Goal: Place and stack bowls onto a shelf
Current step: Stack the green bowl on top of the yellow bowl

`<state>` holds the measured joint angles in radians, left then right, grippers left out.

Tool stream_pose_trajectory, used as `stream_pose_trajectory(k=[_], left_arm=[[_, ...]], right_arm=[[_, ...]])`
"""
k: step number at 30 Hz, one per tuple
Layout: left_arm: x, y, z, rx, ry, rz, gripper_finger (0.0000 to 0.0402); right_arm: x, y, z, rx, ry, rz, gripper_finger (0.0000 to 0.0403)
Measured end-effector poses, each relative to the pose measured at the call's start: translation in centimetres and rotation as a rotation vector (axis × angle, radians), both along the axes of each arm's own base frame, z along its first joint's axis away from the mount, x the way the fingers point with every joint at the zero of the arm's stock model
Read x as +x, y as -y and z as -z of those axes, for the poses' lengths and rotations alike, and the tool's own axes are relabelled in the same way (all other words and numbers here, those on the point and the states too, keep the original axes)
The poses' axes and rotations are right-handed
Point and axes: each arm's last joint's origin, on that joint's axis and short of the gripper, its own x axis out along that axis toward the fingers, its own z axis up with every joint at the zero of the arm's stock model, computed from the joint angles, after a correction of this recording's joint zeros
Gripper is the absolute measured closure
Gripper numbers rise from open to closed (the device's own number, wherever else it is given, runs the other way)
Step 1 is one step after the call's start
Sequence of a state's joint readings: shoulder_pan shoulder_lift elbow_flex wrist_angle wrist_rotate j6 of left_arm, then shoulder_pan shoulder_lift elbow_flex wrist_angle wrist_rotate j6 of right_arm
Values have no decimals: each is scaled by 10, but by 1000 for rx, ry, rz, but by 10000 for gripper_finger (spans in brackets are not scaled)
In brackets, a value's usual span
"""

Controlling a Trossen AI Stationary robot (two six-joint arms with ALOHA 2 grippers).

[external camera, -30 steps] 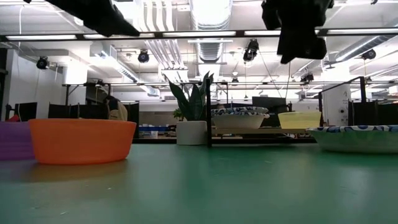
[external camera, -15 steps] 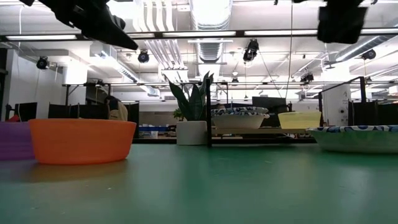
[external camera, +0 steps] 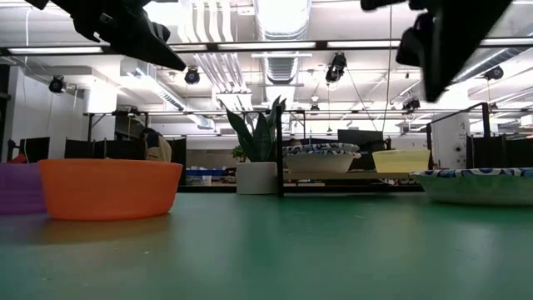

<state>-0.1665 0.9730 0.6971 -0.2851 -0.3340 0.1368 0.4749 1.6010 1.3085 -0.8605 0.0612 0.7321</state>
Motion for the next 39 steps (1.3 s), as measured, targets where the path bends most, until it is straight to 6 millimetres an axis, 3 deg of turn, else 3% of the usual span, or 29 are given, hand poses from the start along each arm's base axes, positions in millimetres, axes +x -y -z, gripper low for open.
stream_pose_trajectory(k=[4,8,18,30,34,39], left_arm=[[0,0,0,1,-2,0,402],[0,0,0,0,-2,0,402],[1,0,1,2,-8,0,402],[1,0,2,5,-10,2,402],[1,0,2,5,-9,1,402],[2,0,1,4,-5,2,402]], right_arm=[[4,-7,5,26,-234,-58,259],[-1,-16,7,-26,-354,-162,250],[-12,-21,25,-145,-398,-326,266],[-24,-19,61,-145,-413,-376,275],[-25,-18,68,-125,-400,-378,302],[-26,-19,67,-93,-400,-386,381]])
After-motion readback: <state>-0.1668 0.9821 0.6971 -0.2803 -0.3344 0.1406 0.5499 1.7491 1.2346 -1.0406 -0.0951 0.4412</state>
